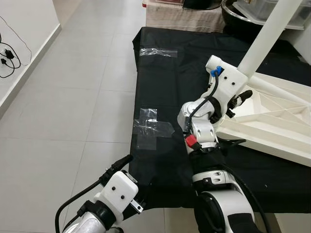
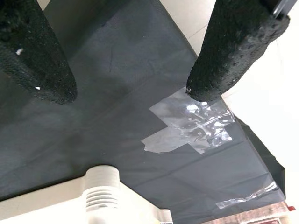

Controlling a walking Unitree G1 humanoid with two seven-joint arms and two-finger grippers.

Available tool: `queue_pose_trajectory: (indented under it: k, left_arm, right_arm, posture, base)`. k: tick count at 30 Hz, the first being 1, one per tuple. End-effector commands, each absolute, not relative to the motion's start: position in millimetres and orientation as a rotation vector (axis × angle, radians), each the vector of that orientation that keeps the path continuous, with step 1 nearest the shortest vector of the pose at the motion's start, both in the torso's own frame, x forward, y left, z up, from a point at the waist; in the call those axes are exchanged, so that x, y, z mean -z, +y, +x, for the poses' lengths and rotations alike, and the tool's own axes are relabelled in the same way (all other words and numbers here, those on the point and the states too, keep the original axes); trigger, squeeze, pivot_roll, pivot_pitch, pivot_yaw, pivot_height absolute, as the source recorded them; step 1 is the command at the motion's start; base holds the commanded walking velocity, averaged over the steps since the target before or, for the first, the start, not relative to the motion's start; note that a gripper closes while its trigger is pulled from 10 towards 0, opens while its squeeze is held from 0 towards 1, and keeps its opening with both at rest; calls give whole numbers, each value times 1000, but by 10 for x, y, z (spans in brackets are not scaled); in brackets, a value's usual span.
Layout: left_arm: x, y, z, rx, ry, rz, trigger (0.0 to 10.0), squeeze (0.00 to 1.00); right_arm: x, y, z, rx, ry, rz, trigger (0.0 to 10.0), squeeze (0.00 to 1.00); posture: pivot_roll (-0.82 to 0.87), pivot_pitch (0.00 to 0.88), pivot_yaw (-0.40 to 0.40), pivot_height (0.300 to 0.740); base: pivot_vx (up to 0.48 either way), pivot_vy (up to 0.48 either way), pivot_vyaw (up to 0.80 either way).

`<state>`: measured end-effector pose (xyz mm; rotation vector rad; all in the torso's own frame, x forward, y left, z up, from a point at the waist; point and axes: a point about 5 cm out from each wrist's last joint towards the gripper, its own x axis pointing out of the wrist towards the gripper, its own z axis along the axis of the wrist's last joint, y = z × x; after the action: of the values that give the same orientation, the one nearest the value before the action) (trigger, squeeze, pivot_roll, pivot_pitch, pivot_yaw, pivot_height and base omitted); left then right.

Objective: Building children table

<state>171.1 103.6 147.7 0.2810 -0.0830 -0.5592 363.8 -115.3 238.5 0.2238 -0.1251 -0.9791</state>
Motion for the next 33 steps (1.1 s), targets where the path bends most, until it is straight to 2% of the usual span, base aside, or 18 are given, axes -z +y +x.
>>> queue_pose_trajectory:
  k: [1, 19, 20, 27, 28, 33]
  left_arm:
    - [-1419, 1023, 1696, 569, -54, 272, 10000, 0]
    - [-1391, 1005, 1695, 579, -48, 271, 10000, 0]
    - [-1391, 1005, 1695, 580, -48, 271, 10000, 0]
    - [-1392, 1008, 1694, 580, -48, 272, 10000, 0]
    - [-1392, 1010, 1693, 580, -48, 272, 10000, 0]
    - [-1387, 1013, 1697, 580, -46, 272, 10000, 0]
  right_arm:
    - [-1990, -851, 3556, 987, 132, 328, 10000, 0]
    - [-2062, -798, 3623, 920, 74, 273, 10000, 0]
    - [-2060, -796, 3624, 920, 70, 276, 10000, 1000]
    - [-2064, -787, 3631, 906, 49, 270, 10000, 1000]
    - [-2065, -784, 3630, 905, 49, 269, 10000, 0]
    - [-2118, -777, 3630, 877, 9, 281, 10000, 0]
  posture:
    - [174, 189, -113, 740]
    - [171, 167, -110, 740]
    - [170, 167, -109, 740]
    - [170, 170, -108, 740]
    - [171, 170, -108, 740]
    - [169, 173, -107, 740]
  base:
    - [0, 0, 0]
    - [0, 0, 0]
    - [0, 0, 0]
    - [0, 0, 0]
    - [0, 0, 0]
    - [0, 0, 0]
